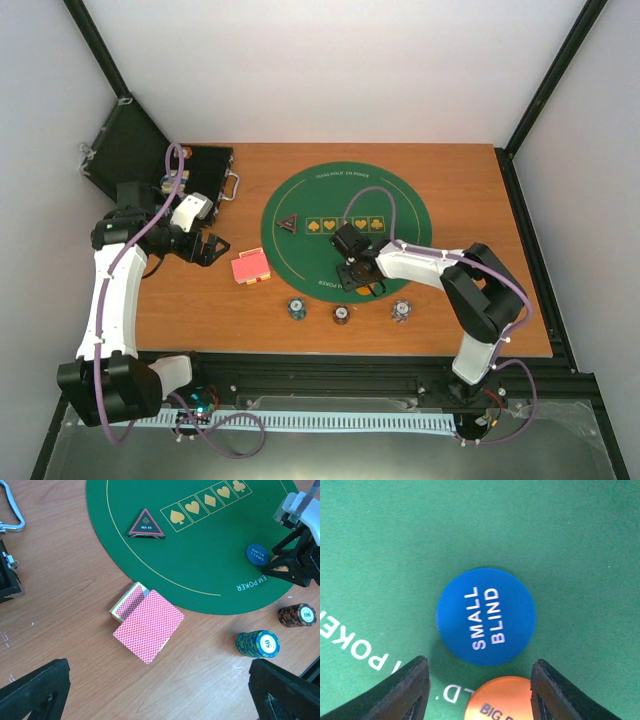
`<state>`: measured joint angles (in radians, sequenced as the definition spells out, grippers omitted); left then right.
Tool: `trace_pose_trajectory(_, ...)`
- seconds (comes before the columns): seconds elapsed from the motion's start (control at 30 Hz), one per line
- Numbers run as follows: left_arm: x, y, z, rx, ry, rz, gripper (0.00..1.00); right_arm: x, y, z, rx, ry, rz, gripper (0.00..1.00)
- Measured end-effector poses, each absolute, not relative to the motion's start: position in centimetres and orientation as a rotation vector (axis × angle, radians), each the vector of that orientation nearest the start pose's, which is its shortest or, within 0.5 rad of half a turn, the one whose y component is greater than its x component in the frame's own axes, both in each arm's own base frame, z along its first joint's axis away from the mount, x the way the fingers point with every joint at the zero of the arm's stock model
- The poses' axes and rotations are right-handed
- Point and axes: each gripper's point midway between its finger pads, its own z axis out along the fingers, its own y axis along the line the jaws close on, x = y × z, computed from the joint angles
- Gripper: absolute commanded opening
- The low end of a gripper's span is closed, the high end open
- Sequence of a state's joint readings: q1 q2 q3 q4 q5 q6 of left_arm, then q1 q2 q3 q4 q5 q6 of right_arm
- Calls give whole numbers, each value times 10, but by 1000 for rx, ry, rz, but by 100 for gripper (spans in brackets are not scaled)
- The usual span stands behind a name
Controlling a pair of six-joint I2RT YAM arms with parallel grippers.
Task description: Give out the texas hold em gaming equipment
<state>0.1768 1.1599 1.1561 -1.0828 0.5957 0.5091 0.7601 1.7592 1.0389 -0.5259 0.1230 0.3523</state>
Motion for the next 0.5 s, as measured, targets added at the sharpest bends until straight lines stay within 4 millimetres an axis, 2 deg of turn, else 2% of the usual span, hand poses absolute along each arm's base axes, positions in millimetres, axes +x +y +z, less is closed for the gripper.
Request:
trace_pose_trajectory(0.33, 273, -49, 224, 589, 2382, -497, 100, 296, 231, 20, -516, 2756, 88, 39)
trace_pose_trajectory(0.5, 273, -49, 224, 589, 2382, -495, 100, 308, 237, 19, -516, 2746, 96, 38)
